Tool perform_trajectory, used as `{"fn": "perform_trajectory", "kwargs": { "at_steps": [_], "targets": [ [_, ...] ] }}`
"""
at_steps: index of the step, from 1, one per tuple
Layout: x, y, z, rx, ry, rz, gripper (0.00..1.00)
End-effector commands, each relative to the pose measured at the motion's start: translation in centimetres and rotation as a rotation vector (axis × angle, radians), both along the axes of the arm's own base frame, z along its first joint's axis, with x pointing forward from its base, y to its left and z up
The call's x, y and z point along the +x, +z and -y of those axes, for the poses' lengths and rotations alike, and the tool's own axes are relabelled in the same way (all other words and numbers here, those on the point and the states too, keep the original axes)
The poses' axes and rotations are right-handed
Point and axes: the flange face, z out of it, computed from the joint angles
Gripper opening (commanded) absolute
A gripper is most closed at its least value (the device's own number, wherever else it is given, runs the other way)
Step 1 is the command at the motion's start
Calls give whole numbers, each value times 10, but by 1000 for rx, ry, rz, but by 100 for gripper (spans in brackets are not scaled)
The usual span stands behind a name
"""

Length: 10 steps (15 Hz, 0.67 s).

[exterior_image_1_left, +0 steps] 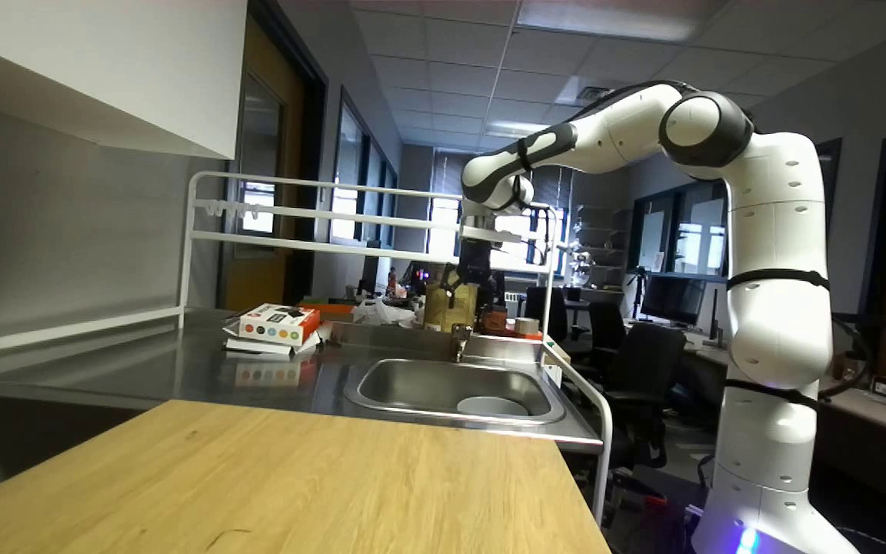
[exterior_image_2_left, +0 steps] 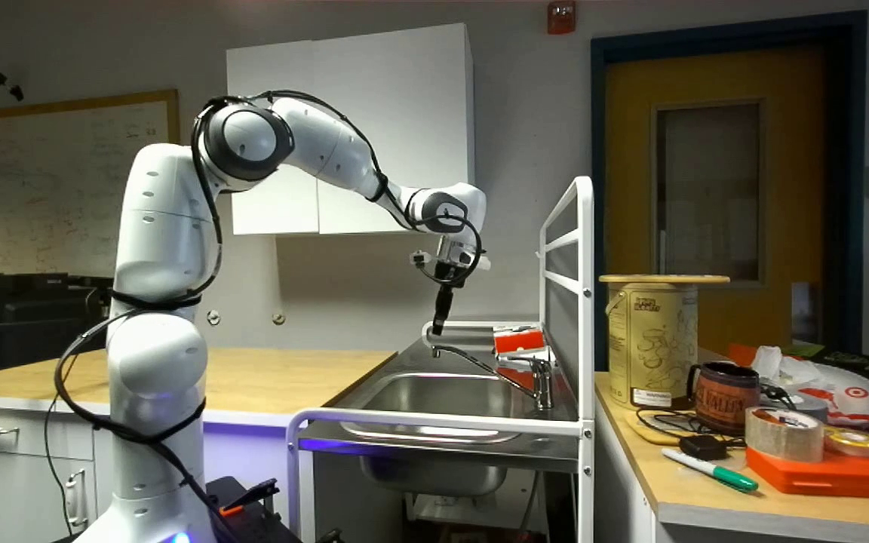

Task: Turn the tap nozzle to the right

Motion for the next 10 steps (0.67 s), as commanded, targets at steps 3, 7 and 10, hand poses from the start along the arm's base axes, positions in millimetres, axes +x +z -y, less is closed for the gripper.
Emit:
{"fn": "perform_trajectory", "kwargs": {
  "at_steps": [3, 7, 10],
  "targets": [
    [30, -12, 0, -33, -99, -35, 100],
    [36, -26, 5, -30, -138, -65, 100],
    [32, -39, 14, -22, -164, -96, 100]
  ]
}}
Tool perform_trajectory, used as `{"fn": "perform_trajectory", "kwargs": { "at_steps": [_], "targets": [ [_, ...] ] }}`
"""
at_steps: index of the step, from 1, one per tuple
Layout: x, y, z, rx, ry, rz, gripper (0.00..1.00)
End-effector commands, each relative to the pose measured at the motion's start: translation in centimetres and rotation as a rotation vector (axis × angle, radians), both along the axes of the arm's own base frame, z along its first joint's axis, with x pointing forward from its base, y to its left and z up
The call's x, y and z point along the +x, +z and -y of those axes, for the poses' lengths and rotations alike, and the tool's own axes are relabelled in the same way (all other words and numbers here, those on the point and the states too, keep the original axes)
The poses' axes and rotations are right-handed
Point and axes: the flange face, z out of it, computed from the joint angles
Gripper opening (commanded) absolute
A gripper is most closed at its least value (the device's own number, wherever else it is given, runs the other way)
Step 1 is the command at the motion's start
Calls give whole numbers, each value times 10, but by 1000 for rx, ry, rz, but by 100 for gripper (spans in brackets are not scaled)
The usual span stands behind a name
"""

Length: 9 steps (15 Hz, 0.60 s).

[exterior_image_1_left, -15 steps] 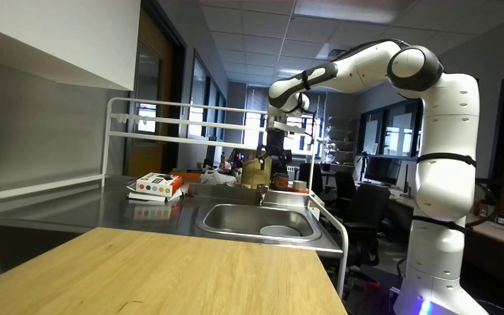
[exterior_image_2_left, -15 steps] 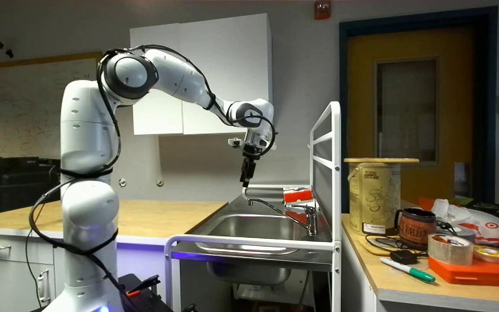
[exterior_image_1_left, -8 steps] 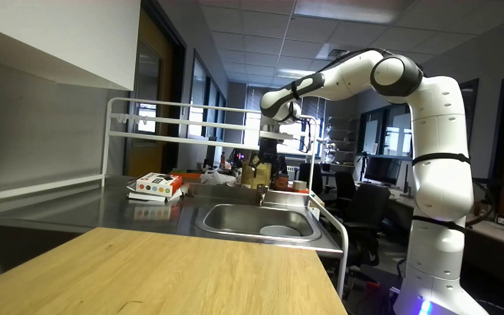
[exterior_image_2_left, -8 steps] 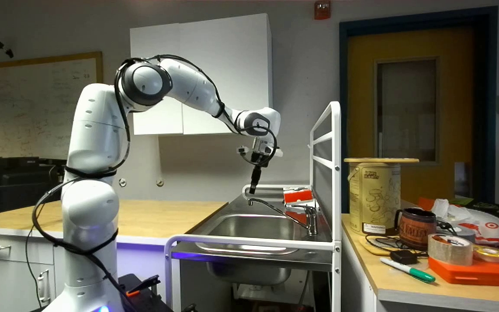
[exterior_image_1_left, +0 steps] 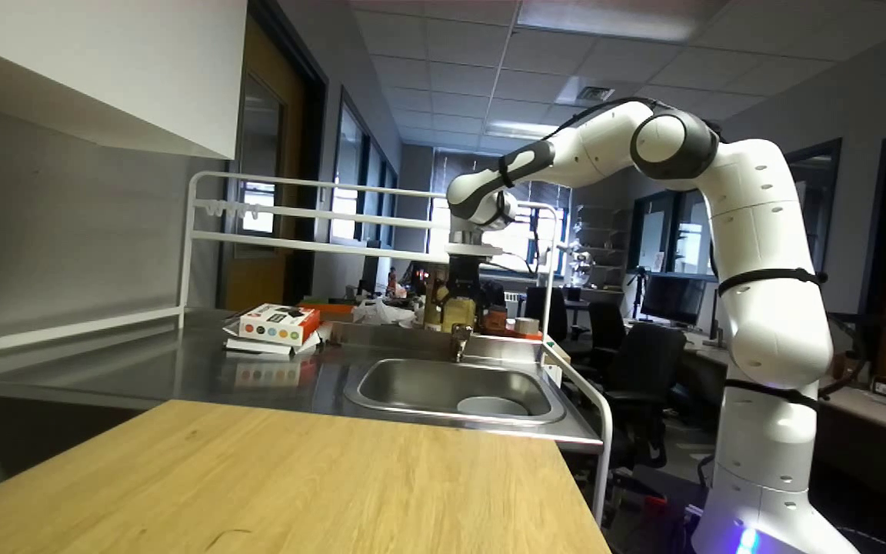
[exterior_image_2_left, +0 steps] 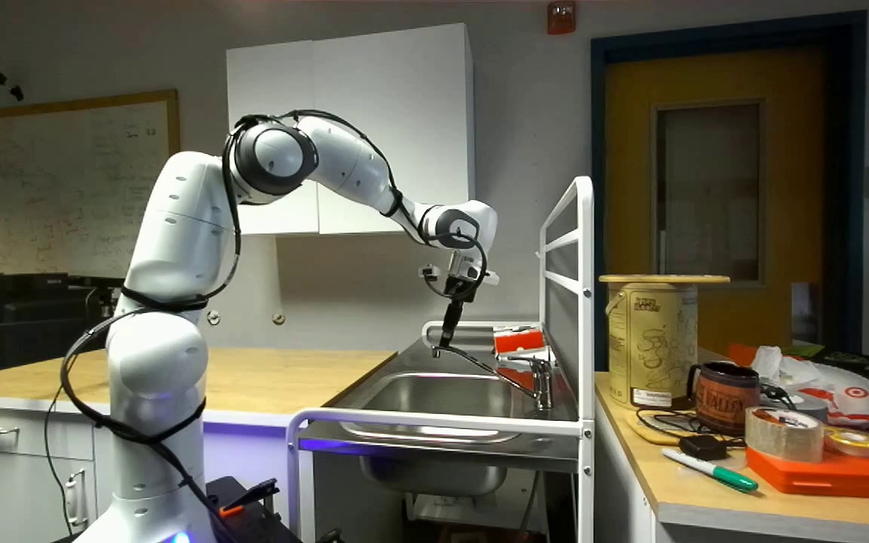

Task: Turn the tap nozzle to the right

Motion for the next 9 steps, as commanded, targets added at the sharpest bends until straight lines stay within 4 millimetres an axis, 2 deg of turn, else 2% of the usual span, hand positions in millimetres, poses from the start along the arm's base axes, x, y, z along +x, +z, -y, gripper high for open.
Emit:
{"fn": "perform_trajectory", "kwargs": {
  "at_steps": [1, 7, 8, 9],
  "targets": [
    [0, -7, 11, 10, -51, -37, 100],
    [0, -28, 20, 4, -61, -91, 98],
    [0, -32, 20, 0, -59, -99, 75],
    [0, -34, 21, -1, -59, -105, 74]
  ]
}}
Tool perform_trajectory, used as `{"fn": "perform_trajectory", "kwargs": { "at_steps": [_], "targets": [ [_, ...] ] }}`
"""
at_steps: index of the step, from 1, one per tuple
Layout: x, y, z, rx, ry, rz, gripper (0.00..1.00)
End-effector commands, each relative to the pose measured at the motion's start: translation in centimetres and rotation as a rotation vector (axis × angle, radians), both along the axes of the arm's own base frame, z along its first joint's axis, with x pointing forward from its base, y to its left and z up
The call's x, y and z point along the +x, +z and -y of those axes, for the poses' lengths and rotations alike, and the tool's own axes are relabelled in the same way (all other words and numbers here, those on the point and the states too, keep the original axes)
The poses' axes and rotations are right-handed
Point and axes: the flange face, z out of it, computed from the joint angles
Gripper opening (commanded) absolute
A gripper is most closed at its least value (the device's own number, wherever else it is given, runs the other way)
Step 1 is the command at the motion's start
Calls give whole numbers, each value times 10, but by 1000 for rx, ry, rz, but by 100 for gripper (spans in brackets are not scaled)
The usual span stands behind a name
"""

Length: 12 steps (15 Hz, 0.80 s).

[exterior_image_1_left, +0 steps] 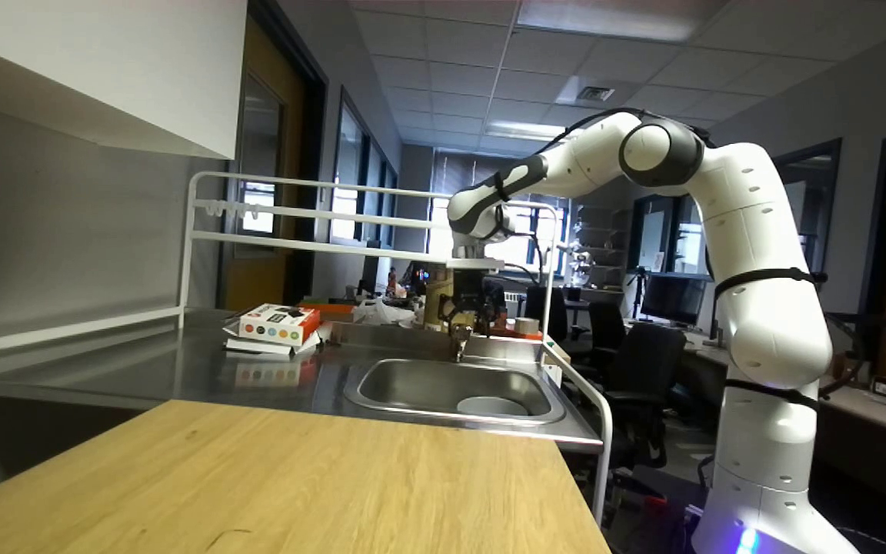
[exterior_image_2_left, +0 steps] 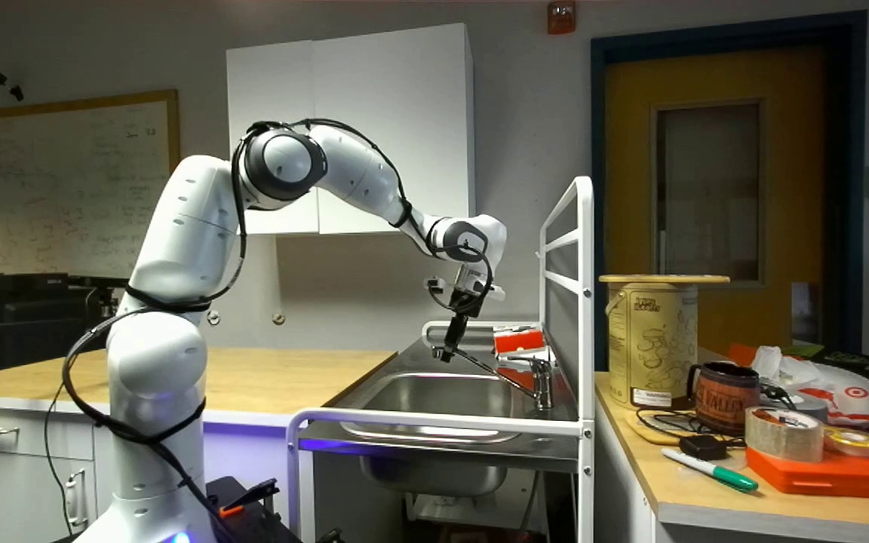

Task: Turn the tap nozzle to the right

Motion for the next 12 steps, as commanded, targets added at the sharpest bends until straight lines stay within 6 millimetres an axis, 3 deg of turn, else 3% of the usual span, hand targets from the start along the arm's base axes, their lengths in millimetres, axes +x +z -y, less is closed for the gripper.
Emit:
{"fn": "perform_trajectory", "kwargs": {
  "at_steps": [1, 9, 12],
  "targets": [
    [3, -3, 1, -6, -18, -34, 69],
    [3, -7, 2, 1, -18, -49, 7],
    [3, -6, 2, 3, -19, -52, 0]
  ]
}}
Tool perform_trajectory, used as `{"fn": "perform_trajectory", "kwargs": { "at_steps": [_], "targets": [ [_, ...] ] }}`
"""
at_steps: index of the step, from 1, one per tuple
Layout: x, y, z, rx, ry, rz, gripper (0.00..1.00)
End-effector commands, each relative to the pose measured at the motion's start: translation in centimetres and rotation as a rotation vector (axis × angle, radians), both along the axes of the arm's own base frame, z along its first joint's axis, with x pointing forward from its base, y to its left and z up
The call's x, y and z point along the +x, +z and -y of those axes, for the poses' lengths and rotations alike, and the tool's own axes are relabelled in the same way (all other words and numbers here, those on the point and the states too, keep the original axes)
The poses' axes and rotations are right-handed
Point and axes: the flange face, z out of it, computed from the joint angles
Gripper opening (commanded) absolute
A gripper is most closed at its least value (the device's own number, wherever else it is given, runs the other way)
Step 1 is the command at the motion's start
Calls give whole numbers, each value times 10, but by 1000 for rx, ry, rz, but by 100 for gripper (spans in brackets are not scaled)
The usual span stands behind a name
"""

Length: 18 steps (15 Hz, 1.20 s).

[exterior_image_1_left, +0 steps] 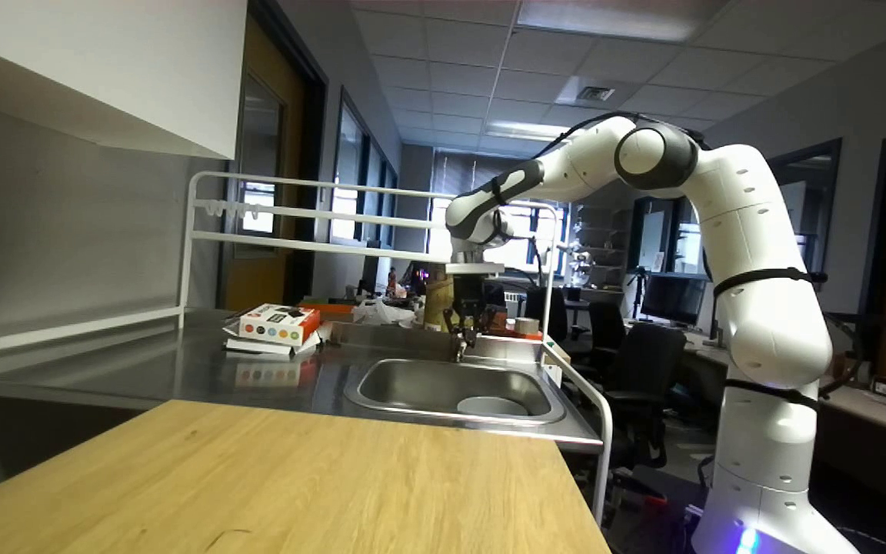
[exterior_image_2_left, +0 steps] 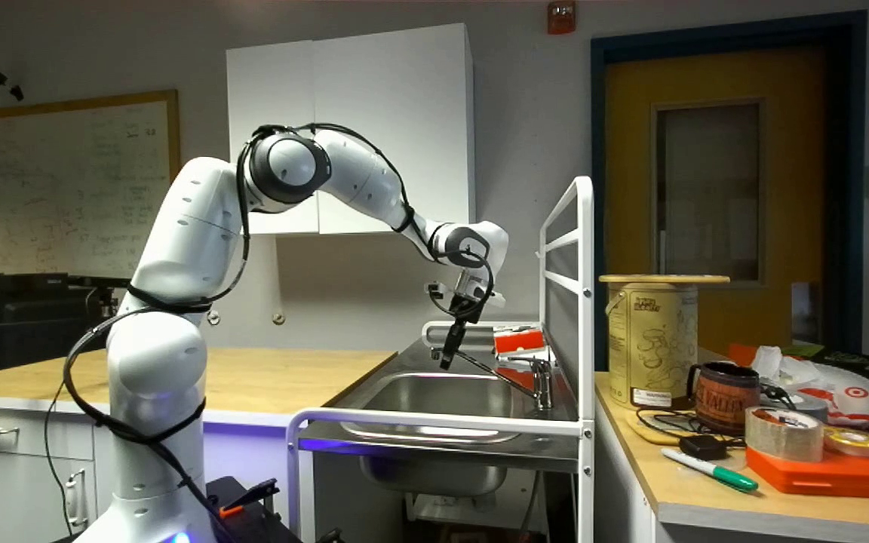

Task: Turn the tap nozzle to the right

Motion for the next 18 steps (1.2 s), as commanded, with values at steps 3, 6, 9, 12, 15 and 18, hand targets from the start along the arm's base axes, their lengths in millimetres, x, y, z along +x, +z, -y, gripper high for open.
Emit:
{"fn": "perform_trajectory", "kwargs": {
  "at_steps": [3, 6, 9, 12, 15, 18],
  "targets": [
    [4, 9, 2, -2, -18, -13, 3],
    [4, 9, 4, 7, -1, -14, 3],
    [1, 5, 11, 14, 10, -31, 3],
    [-3, 1, 20, 17, 4, -53, 3],
    [-8, -3, 30, 19, -3, -75, 3],
    [-15, -6, 40, 21, -14, -96, 3]
  ]
}}
